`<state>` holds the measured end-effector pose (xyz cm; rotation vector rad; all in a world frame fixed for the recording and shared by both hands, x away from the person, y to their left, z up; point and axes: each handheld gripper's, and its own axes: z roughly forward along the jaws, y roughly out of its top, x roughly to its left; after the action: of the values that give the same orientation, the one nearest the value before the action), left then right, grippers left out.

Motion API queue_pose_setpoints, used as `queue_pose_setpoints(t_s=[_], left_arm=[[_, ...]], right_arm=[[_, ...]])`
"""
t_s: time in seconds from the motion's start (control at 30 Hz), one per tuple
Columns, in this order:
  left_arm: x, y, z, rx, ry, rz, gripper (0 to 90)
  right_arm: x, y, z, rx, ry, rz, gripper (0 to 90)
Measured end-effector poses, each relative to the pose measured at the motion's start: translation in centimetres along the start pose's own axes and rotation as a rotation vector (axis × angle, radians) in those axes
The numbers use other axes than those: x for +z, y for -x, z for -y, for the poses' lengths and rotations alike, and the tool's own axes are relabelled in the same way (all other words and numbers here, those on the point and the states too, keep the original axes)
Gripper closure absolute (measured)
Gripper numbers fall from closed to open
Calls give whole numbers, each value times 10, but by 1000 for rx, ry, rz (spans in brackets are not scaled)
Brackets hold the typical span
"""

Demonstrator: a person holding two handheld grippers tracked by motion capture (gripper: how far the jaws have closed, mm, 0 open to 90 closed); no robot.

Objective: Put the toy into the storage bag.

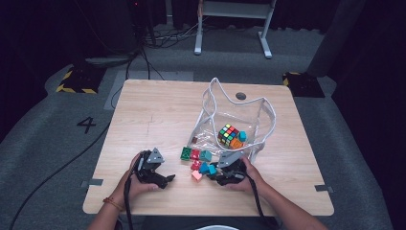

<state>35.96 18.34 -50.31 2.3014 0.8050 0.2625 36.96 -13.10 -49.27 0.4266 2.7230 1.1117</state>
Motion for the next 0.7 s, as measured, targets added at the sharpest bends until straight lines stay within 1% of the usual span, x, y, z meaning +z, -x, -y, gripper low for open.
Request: queue_pose_setpoints(t_s=[0.07, 0.1, 0.13, 0.17, 0.2, 0.23, 0.3, 0.33, 0.37, 0.4, 0.47, 0.5, 0.53, 0.57, 0.6, 0.67, 0.7], left_arm=[[0, 0, 0, 0, 0, 1, 42], [0, 0, 0, 0, 0, 1, 42], [0, 0, 0, 0, 1, 1, 42], [0, 0, 0, 0, 1, 1, 42], [0, 0, 0, 0, 1, 1, 42], [0, 0, 0, 0, 2, 1, 42], [0, 0, 0, 0, 3, 0, 42], [0, 0, 0, 0, 3, 0, 42], [0, 0, 0, 0, 3, -1, 42], [0, 1, 0, -1, 4, -1, 43], [0, 1, 0, -1, 3, -1, 43], [0, 1, 0, -2, 4, -1, 42], [0, 1, 0, 0, 2, -1, 43], [0, 1, 0, -1, 3, 0, 43], [0, 1, 0, -1, 2, -1, 42], [0, 0, 0, -1, 3, 0, 43], [0, 0, 0, -1, 2, 0, 43]], right_arm=[[-3, -1, 2, -12, 6, -9, 547], [-2, -1, 3, -35, 23, -13, 547], [-5, -2, 4, -42, 3, -18, 548], [-7, -2, 5, -62, 7, -11, 548], [-9, -4, 5, -35, -2, -17, 548], [-10, -6, 5, 0, 12, -21, 548], [-14, -4, 7, -27, 15, -25, 548], [-16, -6, 7, -9, 27, -28, 549], [-18, -7, 7, 0, 31, -19, 549], [-20, -6, 7, 4, 39, -23, 549], [-26, -6, 9, 2, 48, -25, 549], [-29, -5, 10, -11, 55, -22, 549], [-33, -5, 11, 3, 57, -18, 550], [-36, -5, 12, -3, 60, -16, 550], [-40, -5, 13, 4, 63, -16, 550], [-47, -2, 16, -22, 78, -8, 550], [-51, -2, 17, -19, 67, 5, 550]])
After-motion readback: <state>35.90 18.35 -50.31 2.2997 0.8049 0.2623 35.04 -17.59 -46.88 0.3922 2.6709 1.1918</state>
